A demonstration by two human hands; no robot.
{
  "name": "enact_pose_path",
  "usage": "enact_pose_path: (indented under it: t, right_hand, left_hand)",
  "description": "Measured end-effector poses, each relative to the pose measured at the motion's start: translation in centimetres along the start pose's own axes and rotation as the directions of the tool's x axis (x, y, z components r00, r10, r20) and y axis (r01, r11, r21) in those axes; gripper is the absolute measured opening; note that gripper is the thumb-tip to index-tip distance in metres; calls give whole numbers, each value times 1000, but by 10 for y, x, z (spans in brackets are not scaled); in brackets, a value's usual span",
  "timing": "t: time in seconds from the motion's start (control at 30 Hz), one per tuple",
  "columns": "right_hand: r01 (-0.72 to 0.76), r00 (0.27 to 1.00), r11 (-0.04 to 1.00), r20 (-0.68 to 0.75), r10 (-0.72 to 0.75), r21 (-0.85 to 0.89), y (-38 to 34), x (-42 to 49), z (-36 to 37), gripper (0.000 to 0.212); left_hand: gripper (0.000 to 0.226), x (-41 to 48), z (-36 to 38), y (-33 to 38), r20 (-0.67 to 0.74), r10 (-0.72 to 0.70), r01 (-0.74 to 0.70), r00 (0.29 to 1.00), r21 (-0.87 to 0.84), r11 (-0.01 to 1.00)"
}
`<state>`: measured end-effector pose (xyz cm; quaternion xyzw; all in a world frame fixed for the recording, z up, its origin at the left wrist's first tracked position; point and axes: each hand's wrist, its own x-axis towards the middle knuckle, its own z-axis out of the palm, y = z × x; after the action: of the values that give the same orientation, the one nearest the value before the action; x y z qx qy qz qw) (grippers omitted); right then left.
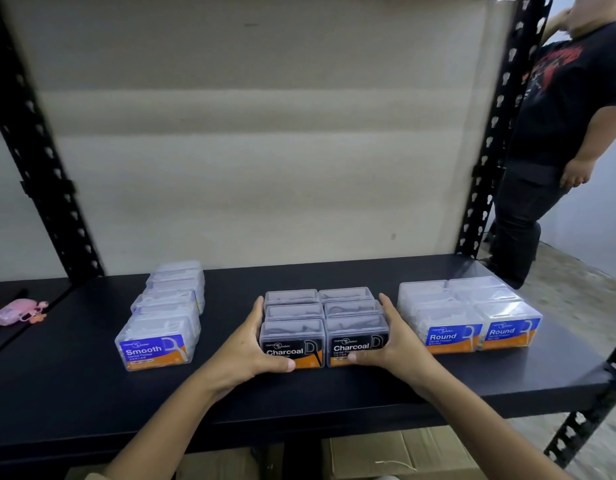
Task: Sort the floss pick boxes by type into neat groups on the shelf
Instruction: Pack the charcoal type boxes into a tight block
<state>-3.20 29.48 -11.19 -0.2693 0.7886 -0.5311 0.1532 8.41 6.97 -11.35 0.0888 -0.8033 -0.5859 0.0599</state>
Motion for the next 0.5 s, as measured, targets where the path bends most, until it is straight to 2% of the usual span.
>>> enact_pose_path:
  t: [0.13, 0.5]
  right_hand:
    - [48, 998, 999, 36, -48, -11, 1, 4, -1, 84]
    - [71, 997, 996, 18, -70, -55, 5, 5, -1, 83]
  left_hand:
    - [104, 5, 2, -3, -34, 39, -38, 999, 10, 999]
    - [116, 6, 4, -8, -29, 20, -18, 999, 71, 997]
